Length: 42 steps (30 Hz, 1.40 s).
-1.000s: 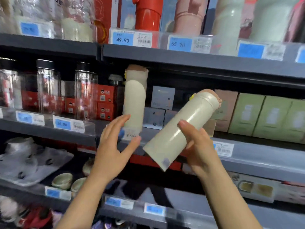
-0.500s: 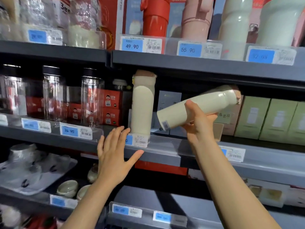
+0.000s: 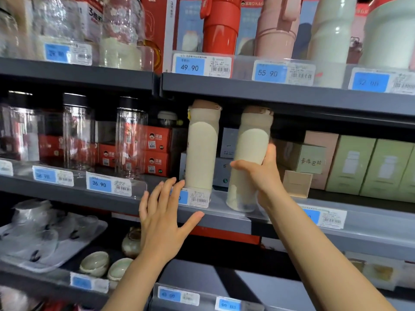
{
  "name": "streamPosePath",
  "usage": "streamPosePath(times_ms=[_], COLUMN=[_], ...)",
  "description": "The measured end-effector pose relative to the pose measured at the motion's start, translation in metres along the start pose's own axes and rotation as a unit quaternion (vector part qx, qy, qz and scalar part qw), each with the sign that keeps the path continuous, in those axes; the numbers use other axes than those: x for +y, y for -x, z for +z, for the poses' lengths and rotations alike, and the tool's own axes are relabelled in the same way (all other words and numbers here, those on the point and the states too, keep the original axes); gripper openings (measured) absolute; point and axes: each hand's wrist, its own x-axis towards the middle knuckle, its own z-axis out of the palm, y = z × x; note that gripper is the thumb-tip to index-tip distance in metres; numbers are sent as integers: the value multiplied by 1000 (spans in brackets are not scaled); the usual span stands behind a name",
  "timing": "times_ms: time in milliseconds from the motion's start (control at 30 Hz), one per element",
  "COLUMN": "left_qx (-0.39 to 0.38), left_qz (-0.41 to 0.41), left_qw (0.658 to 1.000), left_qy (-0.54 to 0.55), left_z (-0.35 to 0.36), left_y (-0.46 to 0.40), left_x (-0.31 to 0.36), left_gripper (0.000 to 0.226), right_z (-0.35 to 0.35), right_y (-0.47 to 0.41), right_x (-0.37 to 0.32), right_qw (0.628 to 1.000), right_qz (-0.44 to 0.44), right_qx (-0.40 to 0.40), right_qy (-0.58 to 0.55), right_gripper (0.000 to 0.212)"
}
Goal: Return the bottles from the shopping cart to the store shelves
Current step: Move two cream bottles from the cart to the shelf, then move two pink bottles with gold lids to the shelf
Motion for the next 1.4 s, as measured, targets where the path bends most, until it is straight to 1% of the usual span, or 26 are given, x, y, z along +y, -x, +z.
streamPosePath(times_ms=[67, 167, 233, 367, 433, 533, 600, 700, 833, 900, 1000, 1100, 1167, 1267, 1333, 1400], left_qx=[3, 10, 11, 7, 1, -5, -11, -12, -14, -15, -9, -29, -48, -95, -128, -161], left_qz=[1, 3, 3, 2, 1, -1, -6, -7, -15, -21, -32, -56, -69, -65, -25, 5], left_qw=[1000, 1000, 1000, 1000, 1000, 1000, 1000, 1000, 999, 998, 997, 995, 994, 993, 989, 982], left_qy=[0, 1, 3, 0, -4, -14, -19, -25, -48, -61, -73, -80, -72, 28, 67, 94], left_z=[1, 1, 2, 0, -1, -2, -2, -3, -3, -3, -5, -4, -7, -17, -29, -42], left_y=[0, -1, -1, -1, -1, 1, 2, 2, 1, 1, -1, 6, 9, 20, 50, 98], left_x=[0, -1, -1, 0, 0, 0, 1, 3, 8, 10, 14, 20, 25, 32, 31, 11], left_gripper=[76, 76, 76, 76, 77, 77, 77, 79, 81, 83, 83, 79, 77, 77, 69, 62], right_z=[2, 1, -1, -1, -1, -5, -11, -24, -40, -42, -43, -42, -42, -39, -32, -12], right_y=[1, 0, 1, 2, 3, 8, 19, 45, 84, 102, 128, 156, 171, 185, 193, 206], right_x=[2, 3, 5, 7, 8, 9, 7, 7, 23, 36, 58, 78, 85, 92, 98, 107], right_qw=[1000, 999, 999, 996, 995, 994, 990, 987, 986, 984, 984, 989, 989, 984, 974, 954], right_qz=[-14, -24, -29, -46, -49, -47, -80, -130, -169, -164, -111, -24, 11, 34, 65, 108], right_qx=[-11, -13, -17, -13, -14, -13, -5, 6, 0, -3, -37, -58, -79, -150, -208, -270], right_qy=[24, 34, 38, 78, 88, 101, 117, 96, 1, -64, -132, -134, -124, -88, -70, -74], right_gripper=[77, 79, 76, 81, 90, 114, 118, 105, 78, 68, 61, 54, 49, 41, 33, 27])
